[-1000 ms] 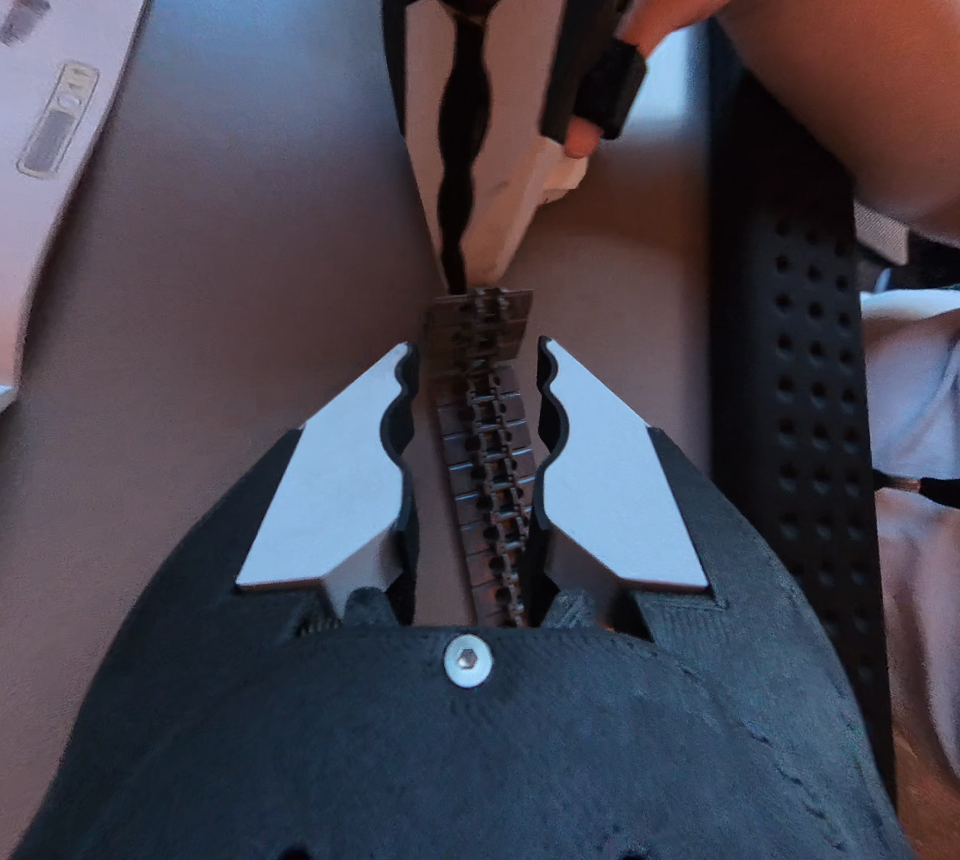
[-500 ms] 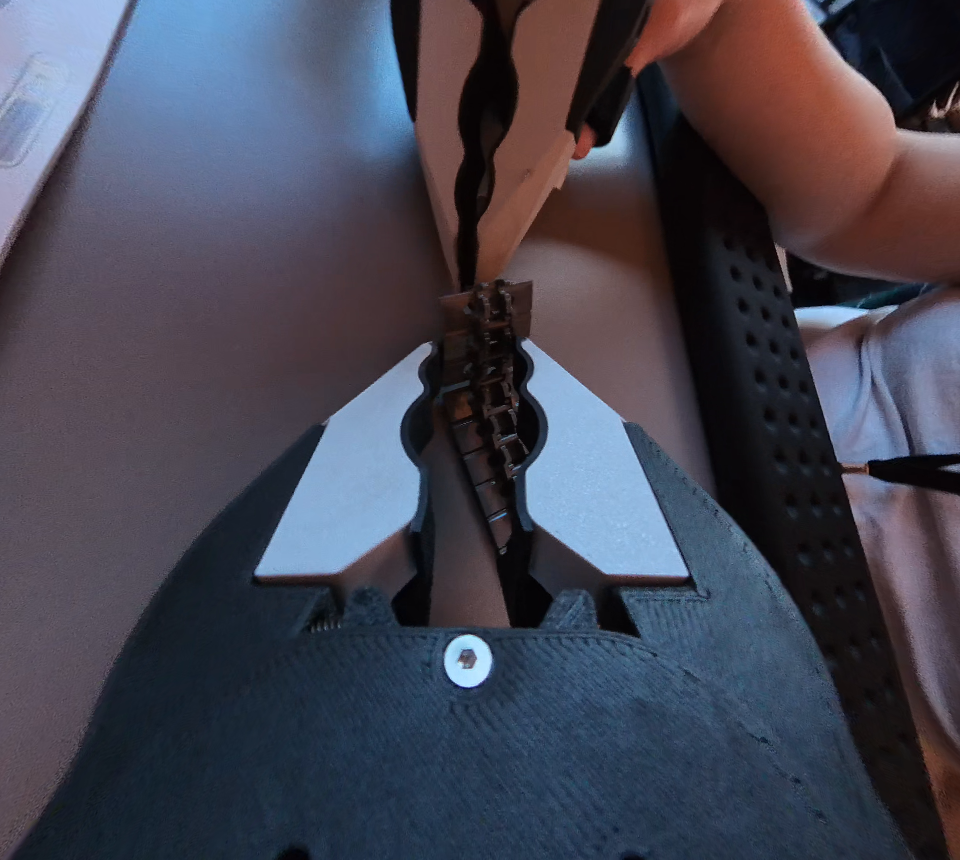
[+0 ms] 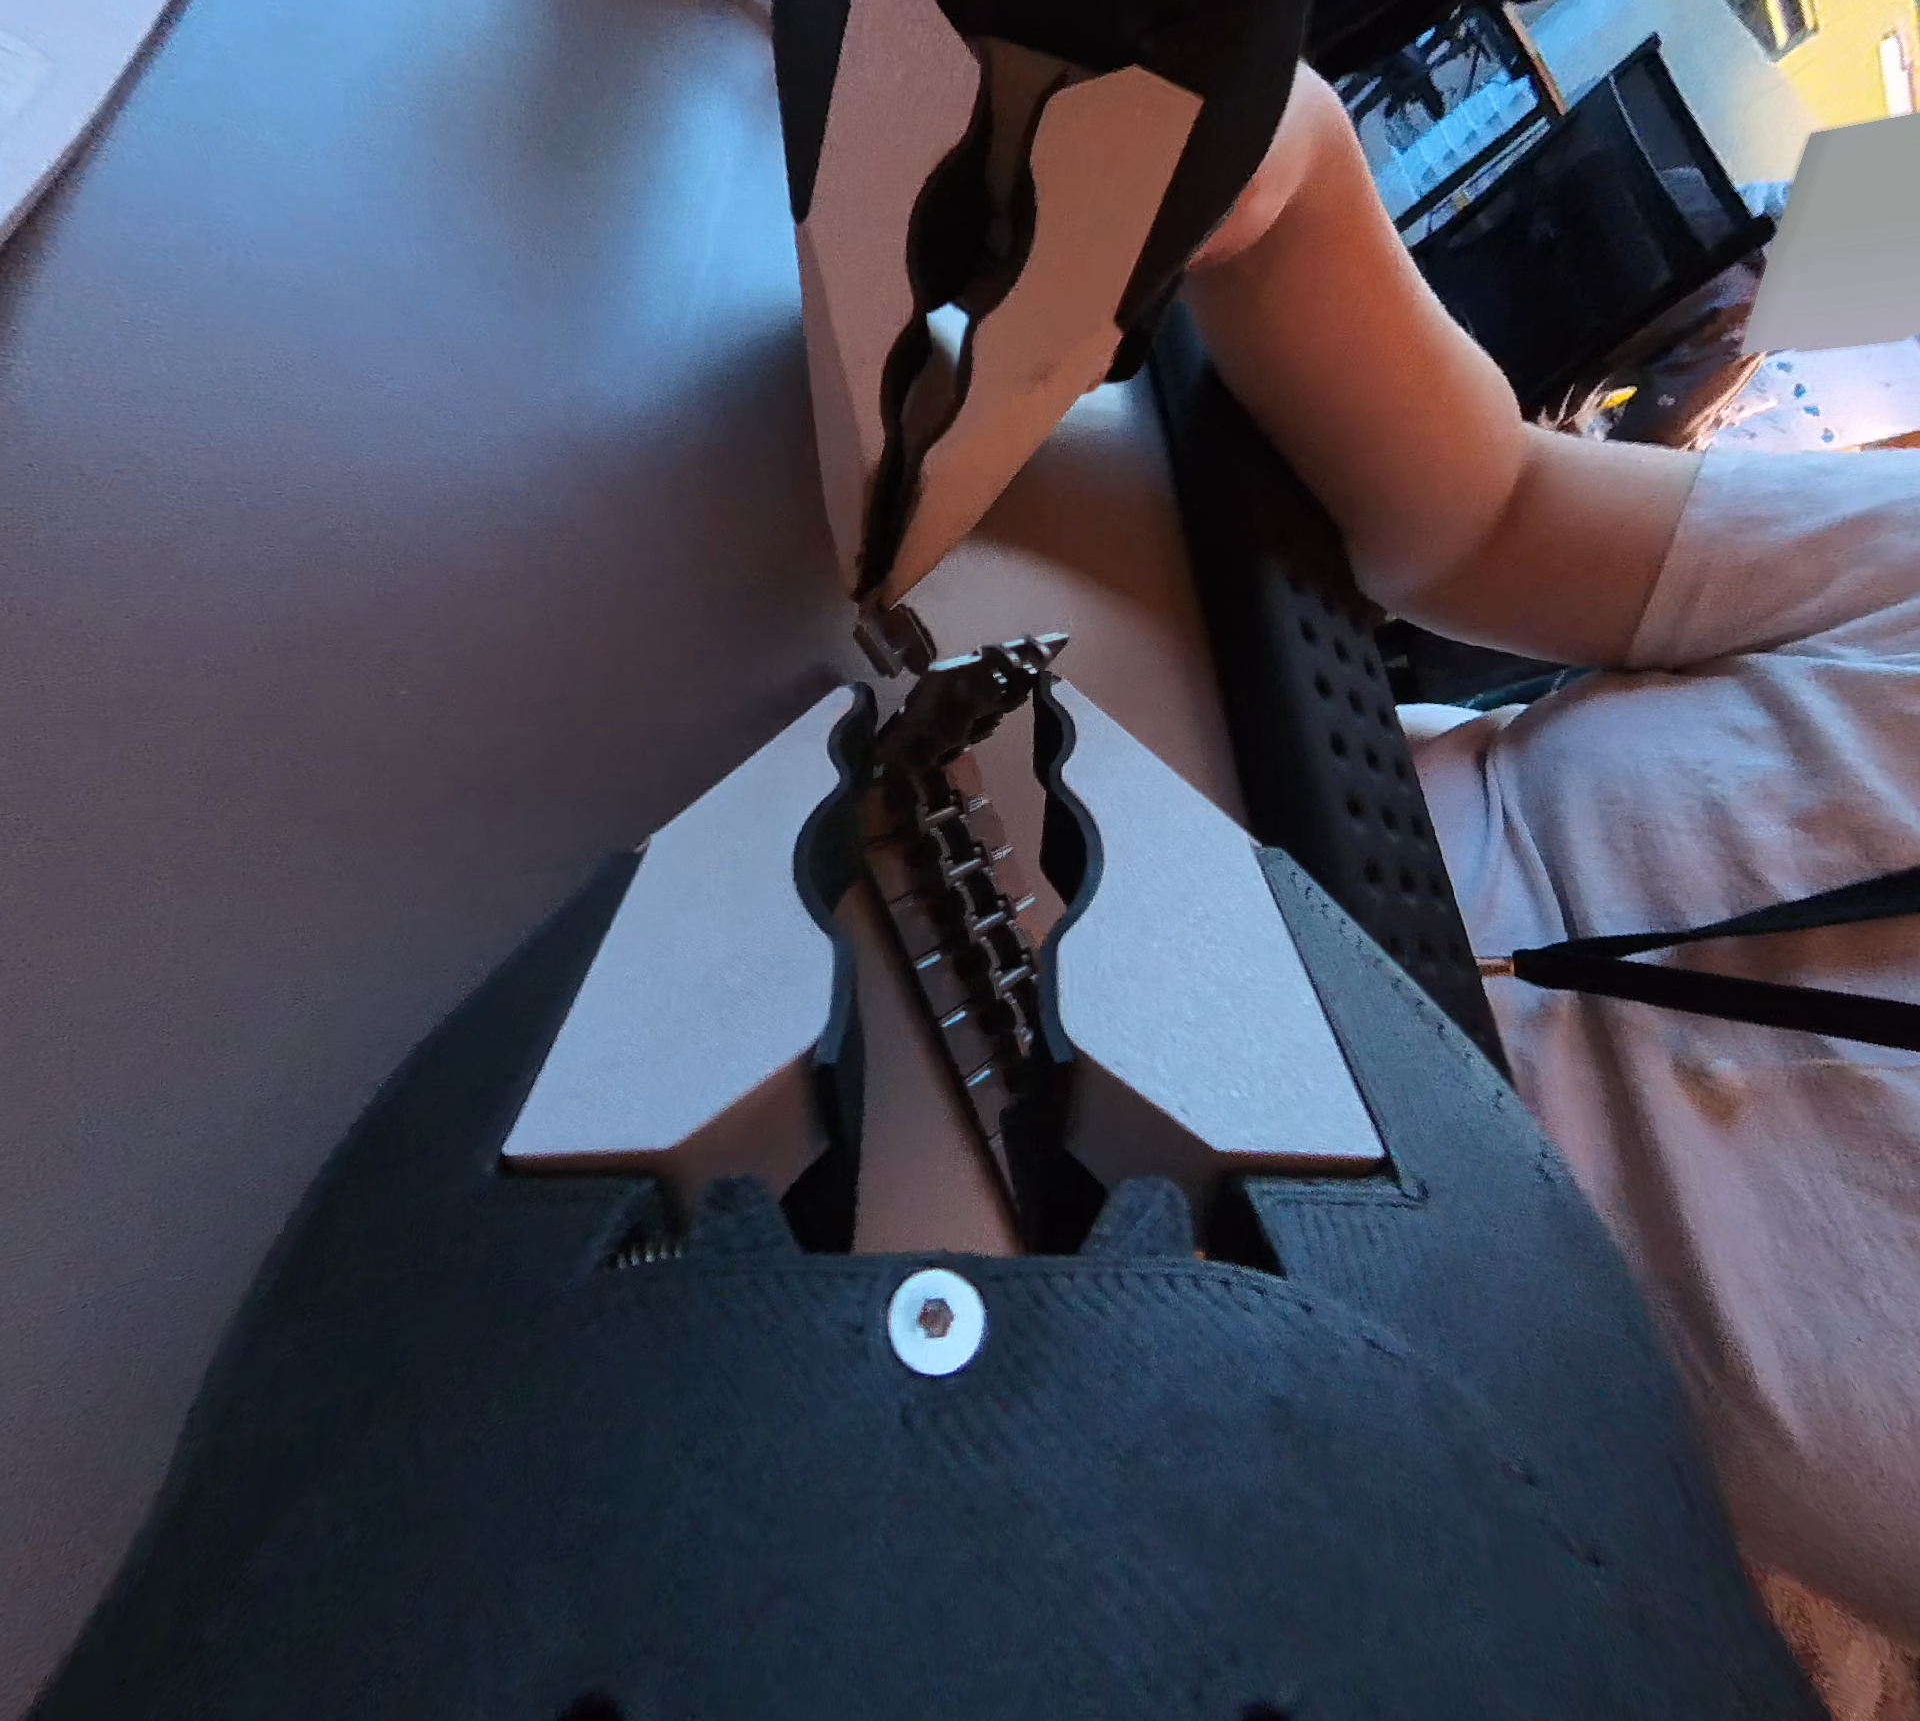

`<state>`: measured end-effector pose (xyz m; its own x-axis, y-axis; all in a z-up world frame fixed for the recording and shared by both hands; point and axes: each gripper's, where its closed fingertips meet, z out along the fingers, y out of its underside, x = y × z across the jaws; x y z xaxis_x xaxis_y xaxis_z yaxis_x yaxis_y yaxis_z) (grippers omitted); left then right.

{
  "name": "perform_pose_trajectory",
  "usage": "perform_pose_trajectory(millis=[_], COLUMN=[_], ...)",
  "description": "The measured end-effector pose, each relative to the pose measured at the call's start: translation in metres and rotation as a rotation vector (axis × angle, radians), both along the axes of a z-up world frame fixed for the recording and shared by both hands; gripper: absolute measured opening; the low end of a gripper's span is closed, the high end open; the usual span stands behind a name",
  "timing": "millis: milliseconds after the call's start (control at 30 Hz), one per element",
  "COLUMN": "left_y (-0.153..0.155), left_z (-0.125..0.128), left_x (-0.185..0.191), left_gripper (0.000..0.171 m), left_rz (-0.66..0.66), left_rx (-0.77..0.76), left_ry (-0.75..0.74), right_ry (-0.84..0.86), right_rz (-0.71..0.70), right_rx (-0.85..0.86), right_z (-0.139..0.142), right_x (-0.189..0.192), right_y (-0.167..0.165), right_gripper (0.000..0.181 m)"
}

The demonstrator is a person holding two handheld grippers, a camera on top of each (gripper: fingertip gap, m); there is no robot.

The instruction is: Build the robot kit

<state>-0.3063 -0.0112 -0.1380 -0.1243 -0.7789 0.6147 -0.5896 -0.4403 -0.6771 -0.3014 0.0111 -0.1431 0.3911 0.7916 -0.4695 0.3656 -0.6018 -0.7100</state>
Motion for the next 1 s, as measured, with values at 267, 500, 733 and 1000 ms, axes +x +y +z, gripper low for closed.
perform_pose_trajectory(millis=[267, 500, 733, 1000], left_y=[-0.018, -0.030, 0.004, 0.037], left_z=[-0.004, -0.005, -0.009, -0.004], left_x=[-0.008, -0.009, -0.005, 0.013], left_gripper=[0.028, 0.026, 0.021, 0.021], left_rz=[-0.162, -0.237, -0.028, 0.250], left_rx=[0.139, 0.187, 0.169, 0.173], left_ry=[-0.008, -0.016, 0.036, 0.027], right_ry=[-0.040, -0.035, -0.050, -0.094], right_rz=[0.033, 0.043, 0.004, -0.096], right_rx=[-0.045, -0.060, -0.043, 0.005], right_z=[-0.011, -0.012, -0.011, -0.014], right_x=[-0.001, -0.004, 0.001, 0.022], right_y=[-0.008, -0.010, -0.004, 0.016], right_gripper=[0.000, 0.000, 0.000, 0.000])
